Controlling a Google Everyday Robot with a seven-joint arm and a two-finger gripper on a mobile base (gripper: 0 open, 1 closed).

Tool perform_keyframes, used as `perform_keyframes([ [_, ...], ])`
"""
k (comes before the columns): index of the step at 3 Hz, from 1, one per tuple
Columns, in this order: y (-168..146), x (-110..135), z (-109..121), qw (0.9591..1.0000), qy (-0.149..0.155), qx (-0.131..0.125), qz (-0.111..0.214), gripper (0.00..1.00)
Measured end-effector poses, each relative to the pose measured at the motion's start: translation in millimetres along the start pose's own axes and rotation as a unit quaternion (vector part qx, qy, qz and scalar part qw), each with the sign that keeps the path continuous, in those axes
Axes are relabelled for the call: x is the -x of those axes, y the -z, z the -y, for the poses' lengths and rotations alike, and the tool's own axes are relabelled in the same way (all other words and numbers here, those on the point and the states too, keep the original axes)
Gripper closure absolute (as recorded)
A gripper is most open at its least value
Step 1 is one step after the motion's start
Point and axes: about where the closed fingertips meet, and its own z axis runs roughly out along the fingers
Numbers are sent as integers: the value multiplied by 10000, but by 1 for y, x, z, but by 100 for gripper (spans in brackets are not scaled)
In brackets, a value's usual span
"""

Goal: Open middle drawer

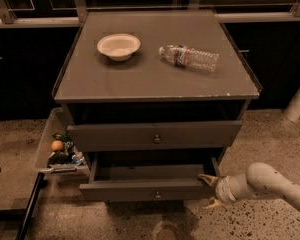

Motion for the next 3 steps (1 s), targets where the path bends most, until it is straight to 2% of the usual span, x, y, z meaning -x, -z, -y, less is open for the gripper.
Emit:
perform_keyframes([
  [1, 5, -3, -17, 9999, -35, 0, 151, 100],
  [2, 8, -1, -16, 9999, -35, 0, 151, 100],
  [3, 8, 0, -16, 9999, -35, 0, 151, 91],
])
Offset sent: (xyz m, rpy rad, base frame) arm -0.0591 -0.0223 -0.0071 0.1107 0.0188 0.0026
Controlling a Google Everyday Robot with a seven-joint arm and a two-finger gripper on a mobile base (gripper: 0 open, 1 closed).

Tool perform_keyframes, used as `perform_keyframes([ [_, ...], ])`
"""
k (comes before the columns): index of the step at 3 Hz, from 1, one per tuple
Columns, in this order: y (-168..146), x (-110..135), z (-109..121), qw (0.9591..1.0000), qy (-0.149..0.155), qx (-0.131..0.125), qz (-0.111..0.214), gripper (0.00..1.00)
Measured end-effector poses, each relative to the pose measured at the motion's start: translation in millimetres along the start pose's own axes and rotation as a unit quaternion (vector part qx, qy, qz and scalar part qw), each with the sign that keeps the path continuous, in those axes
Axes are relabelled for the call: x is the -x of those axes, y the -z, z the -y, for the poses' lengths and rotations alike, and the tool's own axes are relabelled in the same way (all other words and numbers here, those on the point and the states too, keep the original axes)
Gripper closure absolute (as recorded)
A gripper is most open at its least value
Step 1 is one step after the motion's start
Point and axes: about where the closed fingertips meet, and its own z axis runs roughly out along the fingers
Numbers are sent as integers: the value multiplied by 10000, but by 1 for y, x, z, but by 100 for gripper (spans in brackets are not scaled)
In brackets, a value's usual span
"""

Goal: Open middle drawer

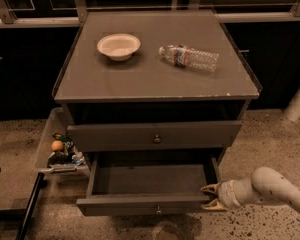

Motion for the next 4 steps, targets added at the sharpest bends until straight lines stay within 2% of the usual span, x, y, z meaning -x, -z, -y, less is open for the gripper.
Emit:
perform_keyframes([
  [1, 0, 0, 0, 10000, 0, 0, 0, 73],
  [3, -5, -6, 2, 9999, -88, 62, 66, 26],
  [4, -7, -8, -4, 9998, -73, 127, 141, 30],
])
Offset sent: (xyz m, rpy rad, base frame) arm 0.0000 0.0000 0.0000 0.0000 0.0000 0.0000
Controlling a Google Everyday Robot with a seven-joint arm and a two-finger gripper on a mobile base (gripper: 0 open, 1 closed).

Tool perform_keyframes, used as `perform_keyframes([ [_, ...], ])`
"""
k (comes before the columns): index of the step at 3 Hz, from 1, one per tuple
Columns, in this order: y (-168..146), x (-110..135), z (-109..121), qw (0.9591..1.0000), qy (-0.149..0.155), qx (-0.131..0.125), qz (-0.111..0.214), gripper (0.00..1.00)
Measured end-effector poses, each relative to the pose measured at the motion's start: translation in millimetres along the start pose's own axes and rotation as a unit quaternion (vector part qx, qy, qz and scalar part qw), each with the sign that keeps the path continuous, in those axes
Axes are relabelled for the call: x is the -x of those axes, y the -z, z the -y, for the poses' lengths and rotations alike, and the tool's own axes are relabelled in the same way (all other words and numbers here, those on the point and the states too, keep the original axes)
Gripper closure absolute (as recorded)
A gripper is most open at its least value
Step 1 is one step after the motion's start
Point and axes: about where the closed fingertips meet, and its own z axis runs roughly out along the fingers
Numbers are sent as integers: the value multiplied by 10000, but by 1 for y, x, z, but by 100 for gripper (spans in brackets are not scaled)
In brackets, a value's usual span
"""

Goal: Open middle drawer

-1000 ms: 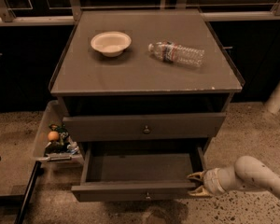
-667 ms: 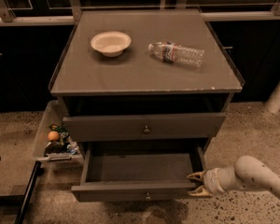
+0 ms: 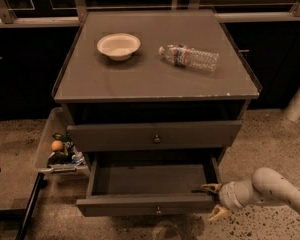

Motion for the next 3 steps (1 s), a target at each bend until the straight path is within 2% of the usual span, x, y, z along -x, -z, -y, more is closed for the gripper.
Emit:
perform_keyframes([
  [3, 18, 10, -27, 9998, 205, 65, 36, 98],
])
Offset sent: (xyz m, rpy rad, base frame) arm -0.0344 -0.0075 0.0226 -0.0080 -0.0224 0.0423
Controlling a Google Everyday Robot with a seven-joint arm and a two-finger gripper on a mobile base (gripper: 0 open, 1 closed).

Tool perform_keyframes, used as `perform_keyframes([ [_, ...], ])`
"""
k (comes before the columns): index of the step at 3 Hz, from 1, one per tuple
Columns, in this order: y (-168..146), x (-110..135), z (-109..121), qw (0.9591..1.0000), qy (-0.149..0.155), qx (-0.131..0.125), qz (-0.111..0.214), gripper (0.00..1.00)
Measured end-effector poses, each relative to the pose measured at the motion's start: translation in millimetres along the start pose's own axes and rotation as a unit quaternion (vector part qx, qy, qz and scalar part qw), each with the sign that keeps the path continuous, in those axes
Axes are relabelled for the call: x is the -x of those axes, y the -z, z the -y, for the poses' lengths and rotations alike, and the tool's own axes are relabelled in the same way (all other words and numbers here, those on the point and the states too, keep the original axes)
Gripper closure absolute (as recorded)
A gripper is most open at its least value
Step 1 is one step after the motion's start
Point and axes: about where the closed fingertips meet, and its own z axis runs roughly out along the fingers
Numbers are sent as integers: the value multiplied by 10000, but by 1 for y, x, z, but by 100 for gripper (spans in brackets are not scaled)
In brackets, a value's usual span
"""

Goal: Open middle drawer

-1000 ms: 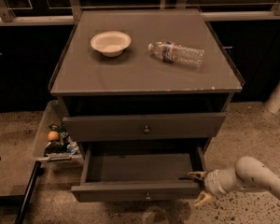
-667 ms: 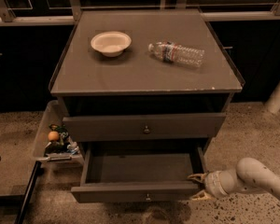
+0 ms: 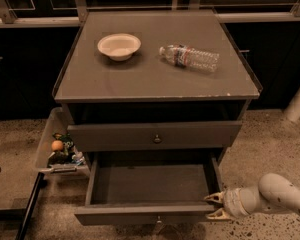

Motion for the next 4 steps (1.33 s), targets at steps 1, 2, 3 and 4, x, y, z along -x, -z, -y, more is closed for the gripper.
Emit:
perform_keyframes([
  [1, 0, 0, 0, 10000, 0, 0, 0, 92],
  [2, 0, 0, 0, 10000, 0, 1, 1, 68],
  [3, 0, 0, 0, 10000, 0, 1, 1, 45],
  [4, 0, 0, 0, 10000, 0, 1, 1, 22],
])
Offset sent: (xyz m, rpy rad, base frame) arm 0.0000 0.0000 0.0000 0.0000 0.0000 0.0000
